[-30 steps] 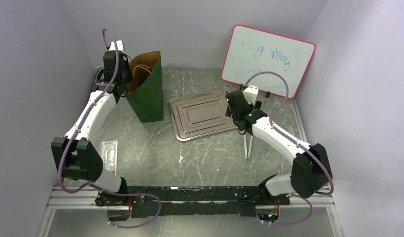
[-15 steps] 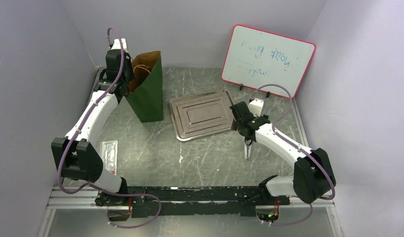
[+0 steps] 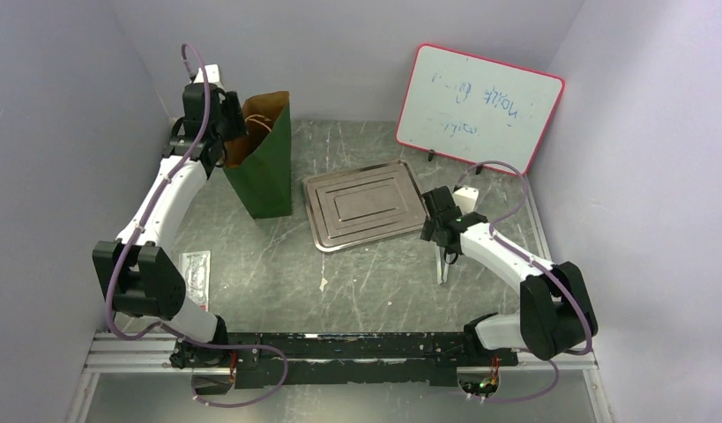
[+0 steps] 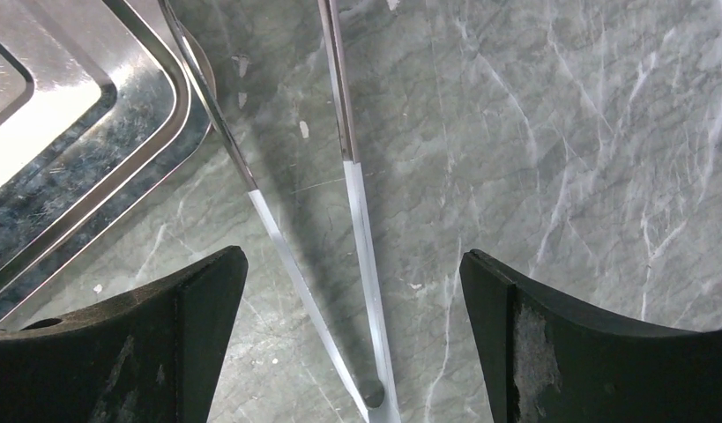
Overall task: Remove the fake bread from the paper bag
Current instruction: Pick up the clamp at the center of the board.
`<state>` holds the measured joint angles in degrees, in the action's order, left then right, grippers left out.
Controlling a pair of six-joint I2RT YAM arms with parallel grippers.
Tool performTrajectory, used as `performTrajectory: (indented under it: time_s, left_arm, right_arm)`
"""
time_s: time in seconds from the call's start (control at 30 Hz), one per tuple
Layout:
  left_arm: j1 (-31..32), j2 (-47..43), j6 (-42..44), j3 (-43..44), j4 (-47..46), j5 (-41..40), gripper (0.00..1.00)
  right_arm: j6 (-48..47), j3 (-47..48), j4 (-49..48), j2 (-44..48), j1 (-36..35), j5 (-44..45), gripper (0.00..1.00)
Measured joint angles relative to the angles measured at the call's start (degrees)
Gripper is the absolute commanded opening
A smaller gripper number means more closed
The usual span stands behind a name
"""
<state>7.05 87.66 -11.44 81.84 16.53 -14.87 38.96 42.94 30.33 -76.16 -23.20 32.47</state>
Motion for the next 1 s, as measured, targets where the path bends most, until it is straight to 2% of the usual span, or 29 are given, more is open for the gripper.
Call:
performTrajectory:
  time_s: [0.07,0.37,0.5,0.7,1.0]
  left_arm:
    - [-0.7,1.0,-0.6,0.3,0.1,1.4,0.48]
    - [-3.5,4.2,-2.9,0.3,1.9,8.4,0.17]
    - [-4.3,5.0,-3.6,0.3,1.8,10.4,0.08]
    - [-4.8,5.5,-4.1,0.1,1.4,12.6,0.07]
    - [-5.0,5.5,-4.7,-0.8,-0.2,13.7,0.07]
  right_arm:
    - [-0.4,-0.2,-0.4,-0.3,0.6,-0.5,0.93]
    - [-2.0,-2.4,-2.1,-0.6,4.2,-2.7,0.93]
    - [-2.5,-3.1,-3.1,-0.9,4.9,-4.1,0.93]
    - [-2.6,-3.2,-4.1,-1.6,5.0,-6.0,0.93]
    - [-2.6,-3.2,-3.7,3.2,5.1,-5.1,0.93]
